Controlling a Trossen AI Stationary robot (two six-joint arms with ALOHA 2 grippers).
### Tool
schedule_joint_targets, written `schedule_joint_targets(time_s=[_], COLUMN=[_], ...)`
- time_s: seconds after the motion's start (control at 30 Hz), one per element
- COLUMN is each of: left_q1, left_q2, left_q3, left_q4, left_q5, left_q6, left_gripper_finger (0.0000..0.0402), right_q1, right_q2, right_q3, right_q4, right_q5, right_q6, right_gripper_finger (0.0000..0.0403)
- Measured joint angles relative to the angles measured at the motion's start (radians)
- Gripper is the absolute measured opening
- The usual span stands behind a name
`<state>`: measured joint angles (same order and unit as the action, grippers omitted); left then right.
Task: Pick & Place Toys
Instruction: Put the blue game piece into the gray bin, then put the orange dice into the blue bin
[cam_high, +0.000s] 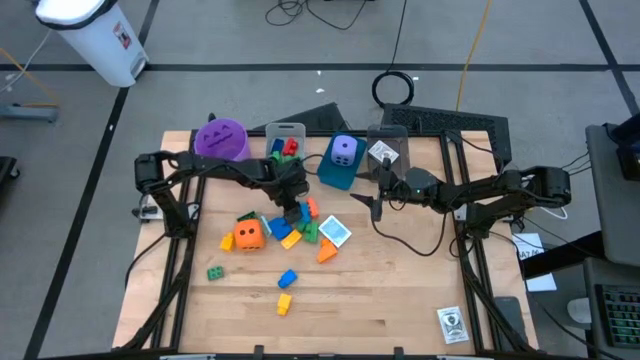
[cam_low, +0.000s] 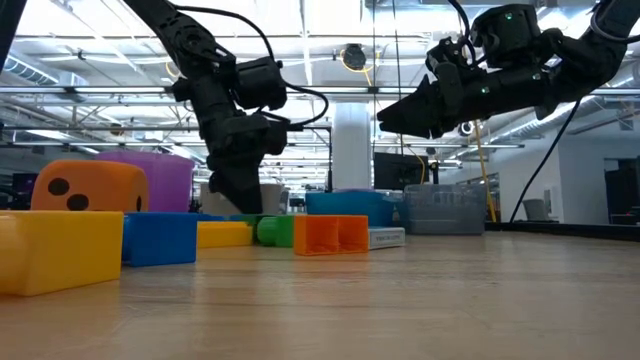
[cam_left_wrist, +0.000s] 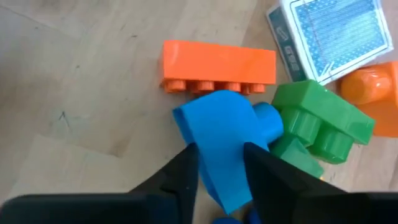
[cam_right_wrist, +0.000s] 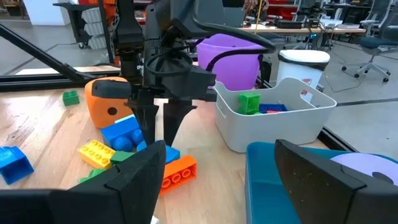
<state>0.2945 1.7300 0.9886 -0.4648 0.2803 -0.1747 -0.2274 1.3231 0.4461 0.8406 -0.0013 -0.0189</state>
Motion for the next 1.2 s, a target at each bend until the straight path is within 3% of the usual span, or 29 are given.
schedule_joint_targets(time_s=[0.4, 0.53, 0.73, 1.2], left_q1=[-0.005, -0.012, -0.033, -0.048], left_q2=[-0.019, -0.033, -0.040, -0.043], left_q3=[0.000, 0.036, 0.168, 0.322], left_q4=[-0.028, -0.136, -0.319, -0.409], left_q5=[0.043, 0.033, -0.069, -0.087], left_q6=[0.051, 0.077, 0.118, 0.252], left_gripper_finger=[0.0007, 0.0009, 0.0004, 0.0022], right_q1=[0.000, 0.000, 0.000, 0.000], right_q2=[0.000, 0.000, 0.000, 0.000], right_q3=[0.000, 0.000, 0.000, 0.001], right_q4=[0.000, 0.000, -0.001, 0.031], right_q5=[0.000, 0.000, 0.000, 0.000], right_q6=[0.000, 0.000, 0.000, -0.001], right_gripper_finger=[0.0288, 0.0288, 0.0288, 0.0288])
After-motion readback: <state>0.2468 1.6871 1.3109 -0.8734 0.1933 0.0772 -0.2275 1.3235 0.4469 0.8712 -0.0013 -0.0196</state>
